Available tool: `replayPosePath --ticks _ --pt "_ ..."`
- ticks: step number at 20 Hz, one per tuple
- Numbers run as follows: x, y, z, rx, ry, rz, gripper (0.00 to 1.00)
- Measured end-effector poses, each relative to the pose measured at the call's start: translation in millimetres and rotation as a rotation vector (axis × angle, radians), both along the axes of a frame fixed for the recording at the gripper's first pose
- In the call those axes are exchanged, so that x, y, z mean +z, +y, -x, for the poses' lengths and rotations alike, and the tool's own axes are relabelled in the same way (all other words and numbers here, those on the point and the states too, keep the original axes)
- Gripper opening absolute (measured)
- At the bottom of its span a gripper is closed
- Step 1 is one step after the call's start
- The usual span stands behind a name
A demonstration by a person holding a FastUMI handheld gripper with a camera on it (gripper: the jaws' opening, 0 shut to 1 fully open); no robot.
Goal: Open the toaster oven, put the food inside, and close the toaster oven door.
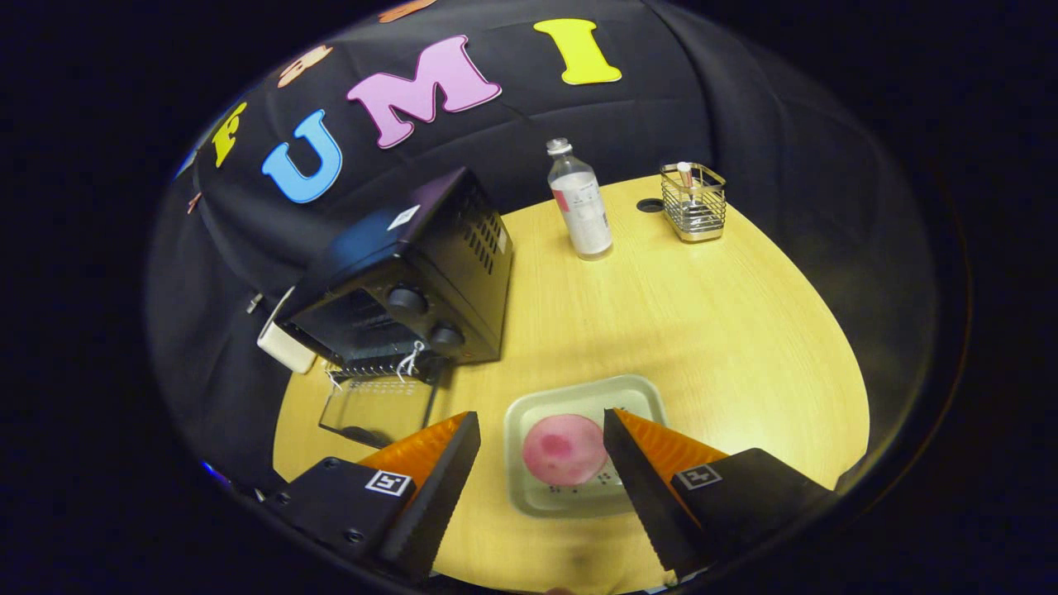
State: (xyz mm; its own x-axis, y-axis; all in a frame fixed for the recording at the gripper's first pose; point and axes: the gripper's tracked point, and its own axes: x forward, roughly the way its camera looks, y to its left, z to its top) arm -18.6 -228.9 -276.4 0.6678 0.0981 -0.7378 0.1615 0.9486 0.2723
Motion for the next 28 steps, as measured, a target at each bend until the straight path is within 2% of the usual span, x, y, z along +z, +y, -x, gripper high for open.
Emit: replayPosePath --ticks 8,11,14,24,26,27,28 --pt "-57 -36 26 -0.001 0.126 0.081 1.0" --pt "-55 -50 26 -0.032 0.106 0.096 0.97" --pt "-52 -58 27 -0.06 0.101 0.059 1.0" --pt "-80 -52 37 0.036 0.181 0.128 0.97" --pt "-85 -50 40 0.066 0.192 0.198 0.8" --pt "-83 -48 41 0.088 0.191 0.215 0.64" --pt "-83 -43 42 0.102 0.195 0.214 0.63"
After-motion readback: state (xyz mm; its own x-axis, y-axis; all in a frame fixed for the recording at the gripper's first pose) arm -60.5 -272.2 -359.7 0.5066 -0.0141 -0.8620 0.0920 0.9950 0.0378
